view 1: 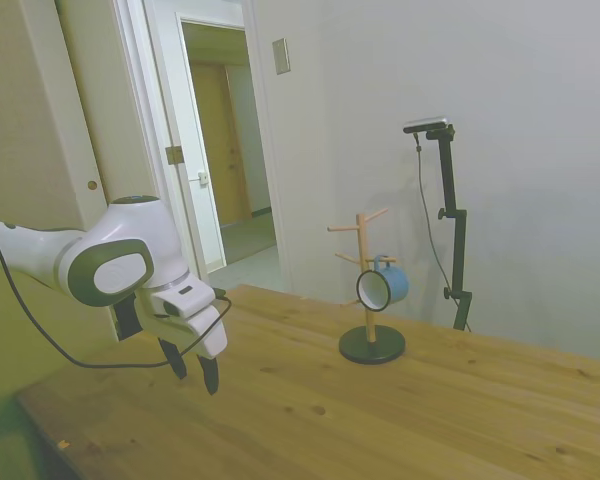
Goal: Unload the mug
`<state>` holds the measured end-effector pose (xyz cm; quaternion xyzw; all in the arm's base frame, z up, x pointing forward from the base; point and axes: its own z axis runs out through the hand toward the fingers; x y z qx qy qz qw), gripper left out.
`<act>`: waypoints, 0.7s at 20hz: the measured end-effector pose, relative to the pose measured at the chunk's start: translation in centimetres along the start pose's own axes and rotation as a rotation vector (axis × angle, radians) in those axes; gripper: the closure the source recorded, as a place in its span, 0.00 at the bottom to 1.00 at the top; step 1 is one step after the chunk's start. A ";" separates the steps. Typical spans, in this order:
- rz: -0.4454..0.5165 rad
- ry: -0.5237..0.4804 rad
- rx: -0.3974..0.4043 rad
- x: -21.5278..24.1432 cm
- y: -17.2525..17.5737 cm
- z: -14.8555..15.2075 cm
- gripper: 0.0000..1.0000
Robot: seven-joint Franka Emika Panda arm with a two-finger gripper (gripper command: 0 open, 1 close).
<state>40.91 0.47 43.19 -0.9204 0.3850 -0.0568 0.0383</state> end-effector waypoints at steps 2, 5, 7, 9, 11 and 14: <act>0.001 0.005 0.002 0.2 0.0 0.0 0.00; 0.005 0.015 0.014 0.4 0.1 -0.1 0.00; 0.020 0.040 0.041 1.2 0.3 -0.5 0.00; 0.049 0.077 0.076 2.5 1.0 -1.0 0.00; 0.090 0.137 0.118 4.3 2.1 -1.6 0.00; 0.157 0.224 0.176 7.2 4.7 -2.5 0.00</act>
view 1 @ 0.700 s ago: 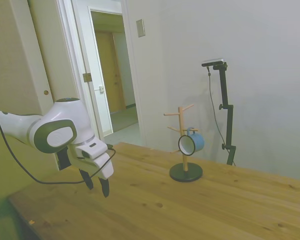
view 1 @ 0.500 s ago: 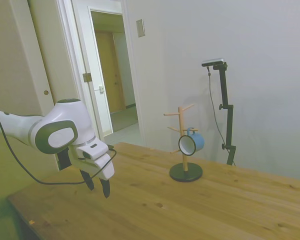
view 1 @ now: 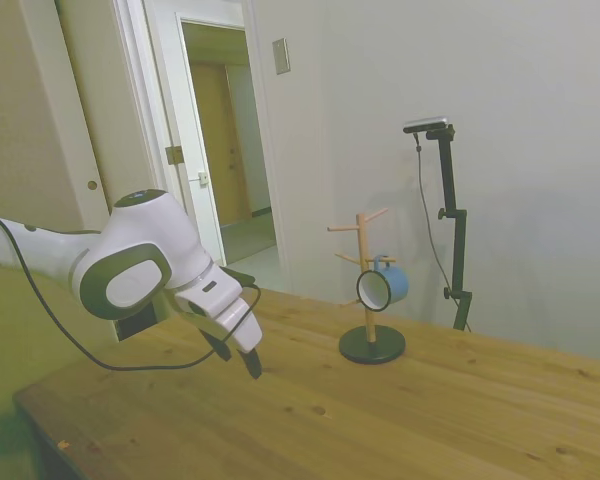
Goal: Unload the mug
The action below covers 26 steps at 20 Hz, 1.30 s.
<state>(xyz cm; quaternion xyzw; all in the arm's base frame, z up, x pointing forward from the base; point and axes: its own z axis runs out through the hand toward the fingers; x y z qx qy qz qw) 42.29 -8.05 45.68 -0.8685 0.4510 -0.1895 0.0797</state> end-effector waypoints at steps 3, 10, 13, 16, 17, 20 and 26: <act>0.025 0.071 0.051 3.0 1.3 -0.2 0.00; 0.017 0.196 0.168 7.3 -0.9 0.9 0.00; 0.022 0.237 0.209 9.5 -2.5 1.3 0.00; 0.030 0.273 0.225 11.9 -3.8 1.8 0.00; 0.034 0.279 0.224 12.7 -4.2 2.3 0.00; 0.052 0.289 0.221 15.1 -5.3 3.9 0.00; 0.044 0.313 0.232 18.4 -8.1 5.7 0.00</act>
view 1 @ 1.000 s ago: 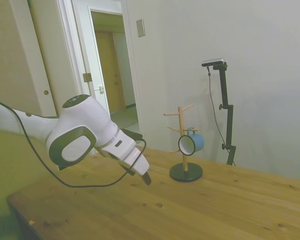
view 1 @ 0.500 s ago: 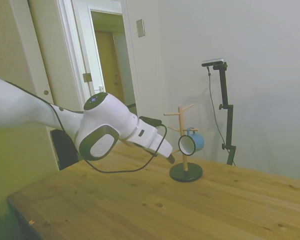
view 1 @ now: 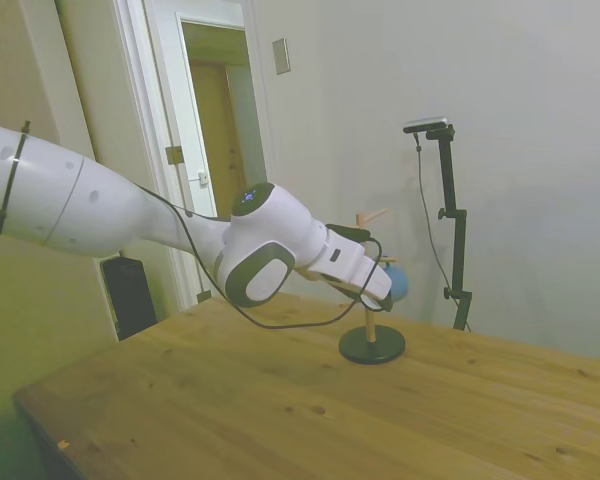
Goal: Unload the mug
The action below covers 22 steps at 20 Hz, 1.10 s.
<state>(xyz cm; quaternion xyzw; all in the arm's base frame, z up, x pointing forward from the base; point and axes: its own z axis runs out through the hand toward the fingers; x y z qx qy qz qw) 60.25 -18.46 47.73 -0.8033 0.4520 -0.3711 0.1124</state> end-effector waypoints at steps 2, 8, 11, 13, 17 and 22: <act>-0.004 0.009 0.001 0.6 -0.4 0.7 0.00; -0.034 0.039 -0.013 2.1 -1.4 3.5 0.00; -0.054 0.064 -0.027 2.3 -2.5 4.9 0.00; -0.057 0.074 -0.033 3.1 -2.6 6.1 0.00; -0.079 0.083 -0.036 2.9 -3.5 7.7 1.00; -0.091 0.073 -0.033 2.4 -4.7 7.3 1.00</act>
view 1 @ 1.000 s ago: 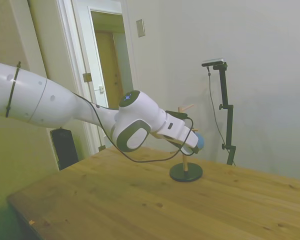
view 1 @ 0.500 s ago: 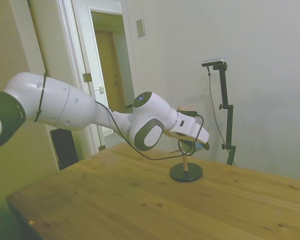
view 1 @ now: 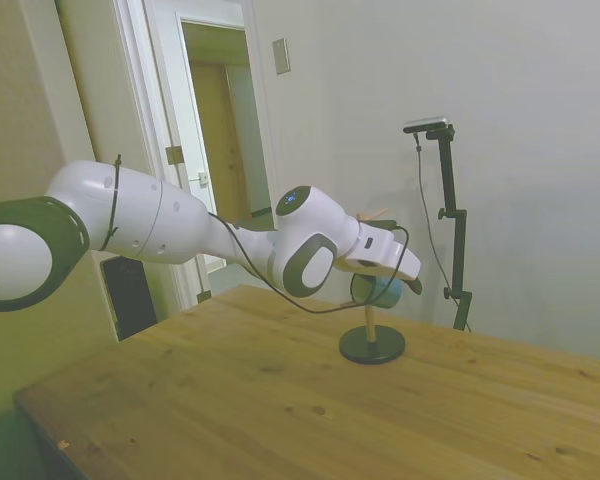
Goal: Unload the mug
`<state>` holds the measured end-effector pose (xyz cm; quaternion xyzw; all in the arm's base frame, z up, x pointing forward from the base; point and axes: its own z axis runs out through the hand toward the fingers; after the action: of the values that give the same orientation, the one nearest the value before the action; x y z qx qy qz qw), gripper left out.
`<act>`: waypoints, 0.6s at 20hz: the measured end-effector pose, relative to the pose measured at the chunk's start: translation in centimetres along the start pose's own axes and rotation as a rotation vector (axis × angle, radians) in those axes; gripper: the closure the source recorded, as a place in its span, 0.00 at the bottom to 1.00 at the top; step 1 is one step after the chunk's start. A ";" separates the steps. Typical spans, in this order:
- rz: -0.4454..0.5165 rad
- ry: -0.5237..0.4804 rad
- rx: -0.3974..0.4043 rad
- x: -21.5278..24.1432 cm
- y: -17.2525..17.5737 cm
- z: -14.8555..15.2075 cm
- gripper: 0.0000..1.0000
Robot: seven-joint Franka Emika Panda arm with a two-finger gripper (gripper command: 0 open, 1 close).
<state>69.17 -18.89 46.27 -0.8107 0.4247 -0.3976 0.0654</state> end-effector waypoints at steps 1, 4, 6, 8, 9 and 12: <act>0.001 0.001 -0.002 0.1 0.1 0.0 1.00; 0.005 0.002 -0.005 0.4 0.4 0.0 1.00; 0.006 0.005 -0.013 1.4 1.9 0.2 1.00; 0.012 0.013 -0.027 2.6 3.4 0.4 1.00; 0.011 0.014 -0.029 2.7 3.6 0.4 1.00; -0.004 0.005 -0.009 1.5 1.7 0.1 1.00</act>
<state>68.63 -21.14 46.33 -0.8110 0.4249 -0.3978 0.0600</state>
